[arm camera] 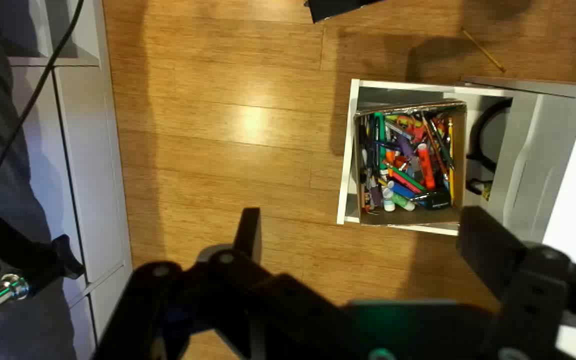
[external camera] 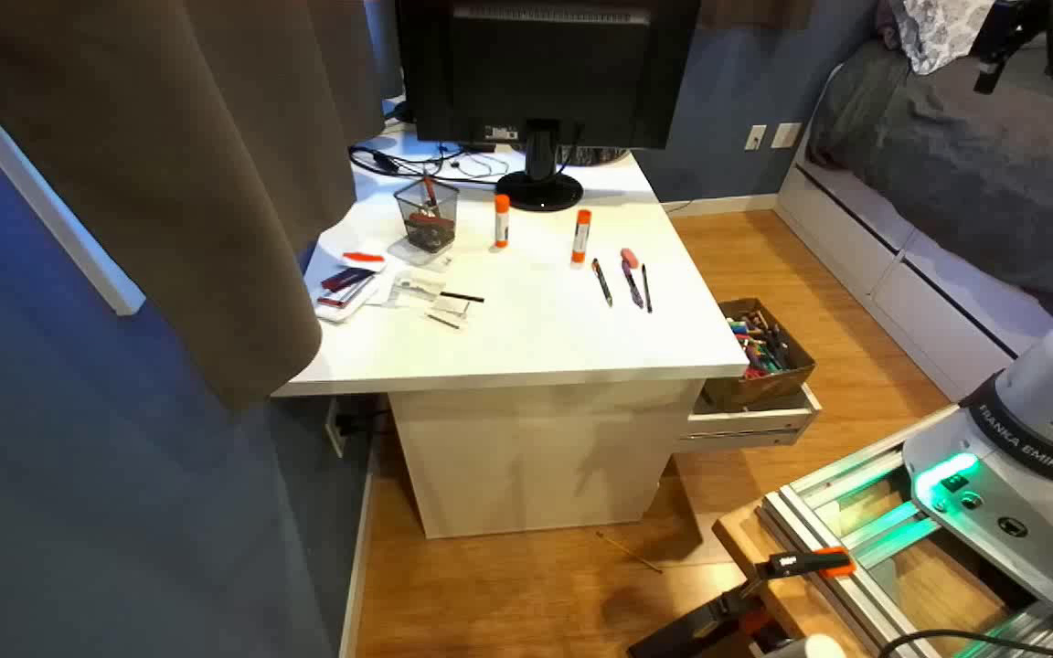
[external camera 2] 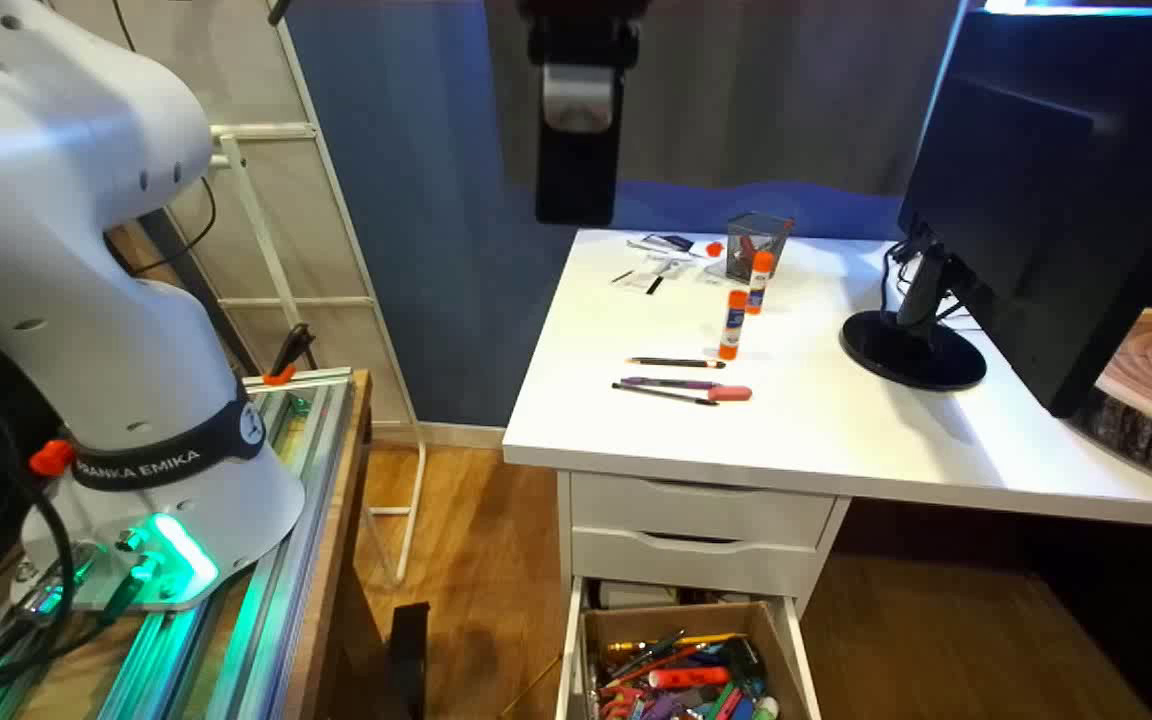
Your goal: Take the marker out of the drawer
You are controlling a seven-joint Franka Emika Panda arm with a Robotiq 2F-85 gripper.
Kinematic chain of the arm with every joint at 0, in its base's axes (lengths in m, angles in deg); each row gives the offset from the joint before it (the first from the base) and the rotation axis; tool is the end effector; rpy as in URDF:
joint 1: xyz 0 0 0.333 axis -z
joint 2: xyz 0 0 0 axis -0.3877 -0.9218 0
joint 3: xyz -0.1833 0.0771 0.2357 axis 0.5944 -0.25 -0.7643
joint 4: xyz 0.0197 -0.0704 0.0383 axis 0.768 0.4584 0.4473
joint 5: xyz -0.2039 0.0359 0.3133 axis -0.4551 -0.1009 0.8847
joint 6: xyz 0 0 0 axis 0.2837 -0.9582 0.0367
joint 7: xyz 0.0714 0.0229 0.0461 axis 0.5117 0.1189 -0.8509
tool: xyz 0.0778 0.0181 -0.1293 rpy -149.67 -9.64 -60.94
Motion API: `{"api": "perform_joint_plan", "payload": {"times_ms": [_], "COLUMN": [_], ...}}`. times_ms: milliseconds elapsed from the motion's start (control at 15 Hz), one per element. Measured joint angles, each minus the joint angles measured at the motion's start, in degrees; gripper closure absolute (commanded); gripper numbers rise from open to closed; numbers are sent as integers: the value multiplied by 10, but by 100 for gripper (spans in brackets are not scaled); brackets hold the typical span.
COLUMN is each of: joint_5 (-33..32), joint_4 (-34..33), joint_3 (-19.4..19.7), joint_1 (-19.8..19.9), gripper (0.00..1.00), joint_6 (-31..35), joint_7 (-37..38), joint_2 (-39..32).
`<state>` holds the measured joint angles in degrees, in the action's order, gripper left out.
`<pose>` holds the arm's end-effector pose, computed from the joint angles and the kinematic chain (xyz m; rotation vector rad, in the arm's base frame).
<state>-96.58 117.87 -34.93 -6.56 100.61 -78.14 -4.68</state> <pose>0.3020 -0.1880 0.4621 2.9011 -0.4086 -0.0944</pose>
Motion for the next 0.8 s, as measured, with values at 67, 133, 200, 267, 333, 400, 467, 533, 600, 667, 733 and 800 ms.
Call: {"api": "perform_joint_plan", "payload": {"times_ms": [67,133,200,267,333,400,467,533,600,667,733,800], "joint_5": [0,0,0,0,0,0,0,0,0,2,3,3], "joint_4": [0,0,0,0,0,0,0,0,0,3,10,20], "joint_3": [0,0,0,0,0,0,0,0,1,1,1,0], "joint_1": [0,0,0,0,0,0,0,0,-2,-7,-15,-25], "gripper": [0,0,0,0,0,0,0,0,0,0,0,0], "joint_6": [0,0,0,0,0,0,0,0,0,0,1,2], "joint_7": [0,0,0,0,0,0,0,0,1,0,0,0], "joint_2": [0,0,0,0,0,0,0,0,0,-2,-7,-12]}}
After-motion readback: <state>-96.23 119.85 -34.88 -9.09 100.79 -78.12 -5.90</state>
